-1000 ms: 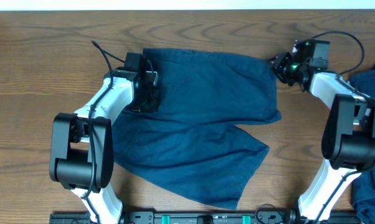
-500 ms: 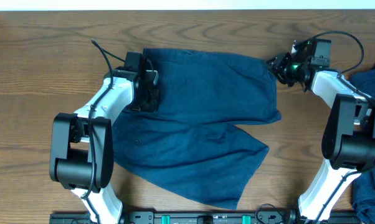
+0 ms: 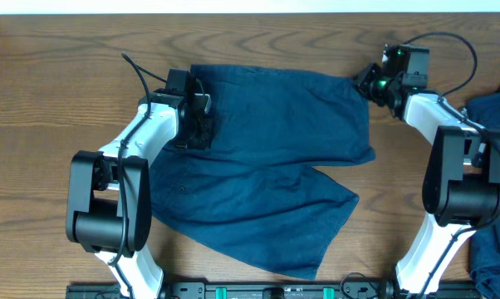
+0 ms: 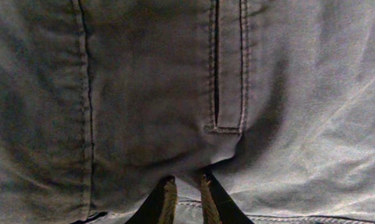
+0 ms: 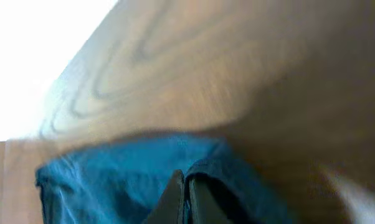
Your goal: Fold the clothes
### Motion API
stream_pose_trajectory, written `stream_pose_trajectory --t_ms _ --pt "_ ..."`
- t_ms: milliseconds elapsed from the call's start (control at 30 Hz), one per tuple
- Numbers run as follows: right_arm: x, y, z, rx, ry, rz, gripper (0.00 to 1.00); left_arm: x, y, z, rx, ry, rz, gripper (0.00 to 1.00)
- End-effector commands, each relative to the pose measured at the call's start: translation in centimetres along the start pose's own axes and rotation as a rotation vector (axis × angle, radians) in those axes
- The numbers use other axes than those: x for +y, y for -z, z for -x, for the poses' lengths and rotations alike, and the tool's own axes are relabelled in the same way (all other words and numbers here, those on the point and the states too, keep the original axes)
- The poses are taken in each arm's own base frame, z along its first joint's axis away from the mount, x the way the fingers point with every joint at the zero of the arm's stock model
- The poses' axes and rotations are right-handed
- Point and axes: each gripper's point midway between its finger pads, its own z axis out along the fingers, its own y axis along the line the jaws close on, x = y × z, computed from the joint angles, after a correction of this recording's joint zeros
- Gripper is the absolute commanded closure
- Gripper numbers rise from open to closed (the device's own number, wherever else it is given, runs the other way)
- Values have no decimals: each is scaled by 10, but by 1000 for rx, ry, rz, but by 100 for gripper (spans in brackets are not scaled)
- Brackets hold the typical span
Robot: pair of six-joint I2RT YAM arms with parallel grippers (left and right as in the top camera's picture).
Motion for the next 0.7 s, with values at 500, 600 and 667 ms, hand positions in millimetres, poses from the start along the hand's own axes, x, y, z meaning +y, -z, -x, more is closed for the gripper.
stream_pose_trajectory --t_ms 500,600,667 --pt "-25 32 67 -159 74 -19 30 3 -6 -10 36 2 8 83" --pt "-23 37 48 -54 78 31 44 3 -6 -10 35 2 8 75" --pt "-26 41 28 31 69 13 57 3 -6 -9 31 1 8 74"
